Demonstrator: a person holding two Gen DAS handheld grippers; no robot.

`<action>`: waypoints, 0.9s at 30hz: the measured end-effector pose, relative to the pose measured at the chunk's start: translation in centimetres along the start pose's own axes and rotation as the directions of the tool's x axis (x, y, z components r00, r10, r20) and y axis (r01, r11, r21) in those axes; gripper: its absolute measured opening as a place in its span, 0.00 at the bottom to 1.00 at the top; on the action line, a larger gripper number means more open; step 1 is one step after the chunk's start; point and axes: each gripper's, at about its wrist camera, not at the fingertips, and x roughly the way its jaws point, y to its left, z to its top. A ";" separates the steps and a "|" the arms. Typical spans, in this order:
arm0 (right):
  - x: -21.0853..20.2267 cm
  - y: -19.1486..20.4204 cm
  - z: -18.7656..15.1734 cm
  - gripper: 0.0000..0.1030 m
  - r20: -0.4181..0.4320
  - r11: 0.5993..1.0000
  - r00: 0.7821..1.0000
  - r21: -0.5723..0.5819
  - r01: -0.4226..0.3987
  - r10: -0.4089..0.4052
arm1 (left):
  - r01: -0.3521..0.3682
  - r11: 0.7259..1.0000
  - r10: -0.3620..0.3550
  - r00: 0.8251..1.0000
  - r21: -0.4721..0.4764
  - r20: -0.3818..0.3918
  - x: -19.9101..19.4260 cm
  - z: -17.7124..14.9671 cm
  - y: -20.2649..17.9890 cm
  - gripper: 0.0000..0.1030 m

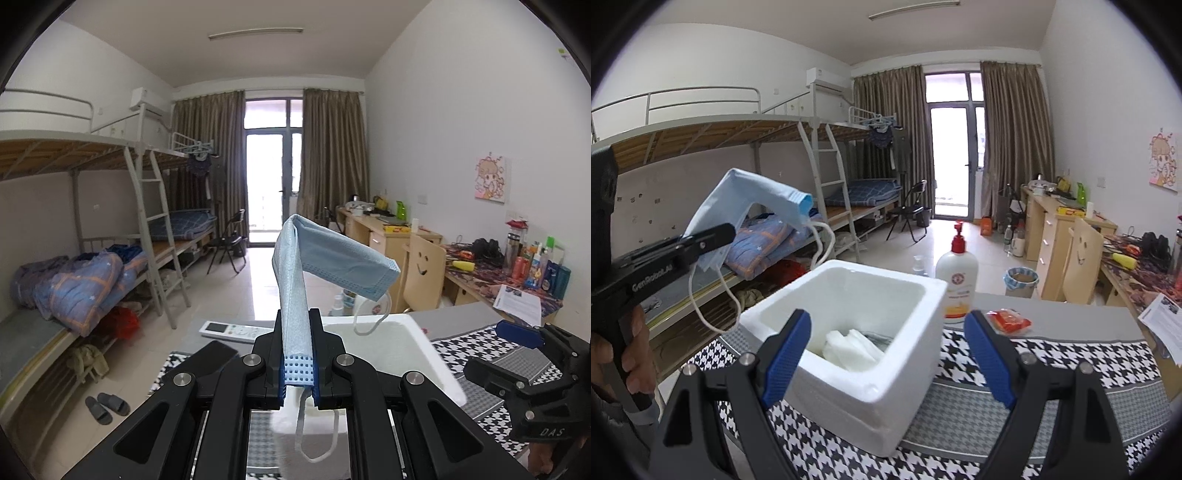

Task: Organize soft objects
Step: 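Lower the blue mask into the foam box and open the left tool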

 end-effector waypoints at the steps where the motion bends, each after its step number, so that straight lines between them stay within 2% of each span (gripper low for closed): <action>1: -0.2 -0.2 0.0 0.85 0.003 1.000 1.000 0.002 0.005 -0.005 | 0.009 1.000 -0.009 1.000 0.003 -0.001 0.2 0.1 -0.3 0.10; 15: -2.9 -2.7 -1.1 0.85 0.034 0.996 0.996 0.045 0.079 -0.080 | 0.104 0.995 -0.103 0.993 0.012 -0.049 2.7 0.1 -3.0 0.10; 27: -3.2 -4.4 -1.8 0.85 0.025 0.990 0.992 0.065 0.123 -0.125 | 0.118 0.993 -0.117 0.990 0.009 -0.083 4.7 0.1 -4.1 0.10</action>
